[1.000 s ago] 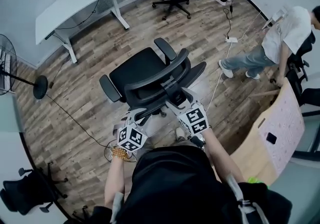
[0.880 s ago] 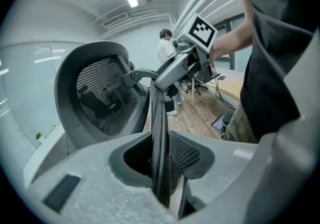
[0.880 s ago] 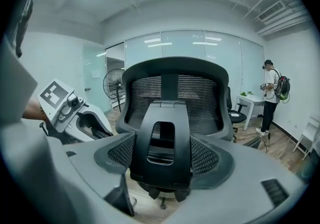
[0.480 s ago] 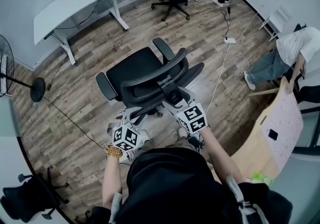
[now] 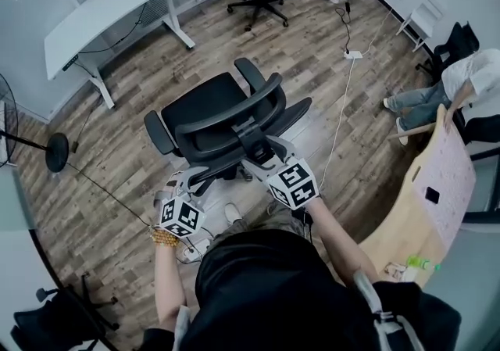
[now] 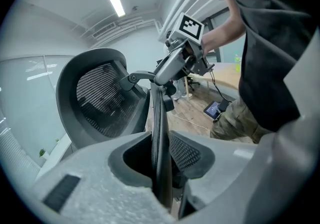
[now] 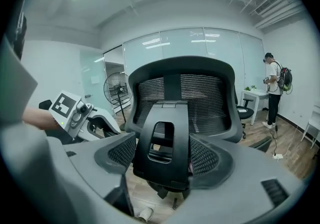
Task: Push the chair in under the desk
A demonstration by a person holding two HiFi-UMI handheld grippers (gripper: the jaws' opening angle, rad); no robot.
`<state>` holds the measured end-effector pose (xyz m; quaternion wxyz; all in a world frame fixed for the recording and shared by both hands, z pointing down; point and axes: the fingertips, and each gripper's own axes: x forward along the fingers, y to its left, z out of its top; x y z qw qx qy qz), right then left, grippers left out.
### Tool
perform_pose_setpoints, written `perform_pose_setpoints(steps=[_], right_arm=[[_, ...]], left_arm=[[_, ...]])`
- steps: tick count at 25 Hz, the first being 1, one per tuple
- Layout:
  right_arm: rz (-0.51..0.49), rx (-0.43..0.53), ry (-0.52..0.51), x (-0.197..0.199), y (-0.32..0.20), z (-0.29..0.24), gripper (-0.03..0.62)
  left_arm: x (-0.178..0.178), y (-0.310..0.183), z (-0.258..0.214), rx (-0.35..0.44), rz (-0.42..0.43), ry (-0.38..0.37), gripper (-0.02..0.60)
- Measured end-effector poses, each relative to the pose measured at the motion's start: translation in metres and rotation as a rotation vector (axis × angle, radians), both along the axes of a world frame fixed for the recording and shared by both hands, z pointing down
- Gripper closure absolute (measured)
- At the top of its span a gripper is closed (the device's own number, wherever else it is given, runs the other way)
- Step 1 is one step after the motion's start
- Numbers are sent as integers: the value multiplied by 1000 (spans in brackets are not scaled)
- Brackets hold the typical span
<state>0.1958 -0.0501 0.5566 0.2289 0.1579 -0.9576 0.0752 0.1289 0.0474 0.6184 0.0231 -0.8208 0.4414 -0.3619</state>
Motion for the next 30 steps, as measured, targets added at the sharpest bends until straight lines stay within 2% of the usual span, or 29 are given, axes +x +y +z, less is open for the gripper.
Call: perform_pose_setpoints(steps=[4, 6, 9, 12, 13, 17, 20, 22, 24, 26, 27, 30], right_arm=[[-34, 9, -11, -12, 16, -1, 261], [-96, 57, 3, -18, 24, -1, 264], [-273, 223, 46, -14, 36, -2, 243], [-490, 481, 160, -2, 33, 1, 296], [-550, 547, 209, 1, 29, 4, 296], [-729, 691, 361, 0, 12, 18, 289], [-846, 807, 522, -1, -4, 41, 315], [-896, 826, 588, -6, -10, 56, 318], [-909, 779, 588, -13, -11, 63, 332], [-916, 746, 591, -18, -13, 67, 345], [-920, 751, 603, -19, -14, 70, 376], [-920, 791, 648, -23, -15, 77, 417]], left_arm=[[-17, 10, -1, 4, 36, -2, 460], [-27, 14, -1, 19, 45, -11, 460], [-33, 18, 0, 26, 48, -18, 459], [-37, 20, 0, 34, 51, -25, 457], [-40, 21, 0, 38, 51, -28, 457], [-56, 25, 0, 40, 41, -28, 454], [-60, 26, 0, 18, 35, -9, 454], [-62, 28, 0, 16, 32, -10, 454], [-63, 29, 1, -7, 25, -2, 452], [-60, 24, 6, -82, 18, 10, 439], [-57, 21, 8, -124, 23, 3, 425], [-41, 10, 10, -177, 59, -59, 407]])
